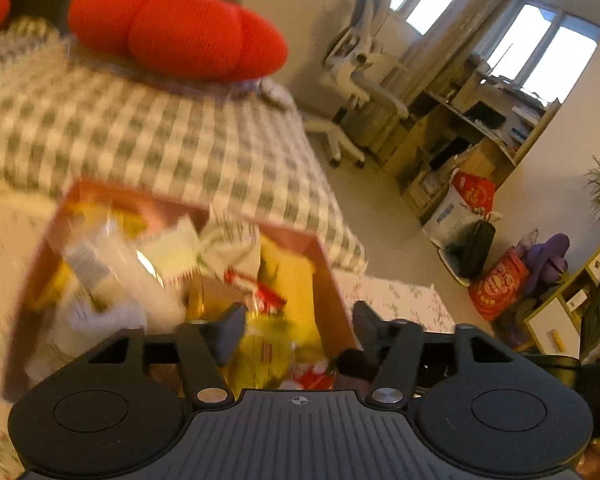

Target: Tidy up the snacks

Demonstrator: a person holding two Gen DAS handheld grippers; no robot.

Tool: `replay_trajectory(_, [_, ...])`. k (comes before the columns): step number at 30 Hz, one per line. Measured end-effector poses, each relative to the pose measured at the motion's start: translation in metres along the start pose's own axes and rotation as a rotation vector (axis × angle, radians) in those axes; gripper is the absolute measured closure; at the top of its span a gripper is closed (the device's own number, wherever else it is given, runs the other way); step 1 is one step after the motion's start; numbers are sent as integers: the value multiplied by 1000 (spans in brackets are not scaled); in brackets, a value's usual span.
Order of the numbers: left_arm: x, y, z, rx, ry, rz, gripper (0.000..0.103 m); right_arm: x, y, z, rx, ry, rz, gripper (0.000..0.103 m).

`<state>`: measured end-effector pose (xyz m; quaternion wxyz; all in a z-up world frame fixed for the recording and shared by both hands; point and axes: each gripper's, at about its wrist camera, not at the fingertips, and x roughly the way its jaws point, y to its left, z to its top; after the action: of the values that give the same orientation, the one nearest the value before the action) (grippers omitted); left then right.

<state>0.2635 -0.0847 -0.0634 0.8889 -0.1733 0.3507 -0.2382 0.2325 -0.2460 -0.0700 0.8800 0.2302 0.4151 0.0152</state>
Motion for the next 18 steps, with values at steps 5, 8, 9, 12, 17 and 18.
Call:
replay_trajectory(5, [-16,0,5,20,-3,32,43,-6,4,-1,11,6,-7,64])
replay_trajectory(8, [-24,1,3,32,2,82,43,-11,4,-2,31,-1,-47,64])
replay_trajectory(9, [-26,2,3,34,3,99,43,-14,3,-1,35,-11,-54,64])
replay_trajectory(12, [-37,5,2,36,9,133,43,-24,2,-2,52,-24,-29,64])
replay_trajectory(17, [-53,2,-5,58,39,238,43,-31,10,-13,35,12,17,58])
replay_trajectory(18, [-56,-1,-9,81,49,274,43,-28,12,-17,36,45,31,58])
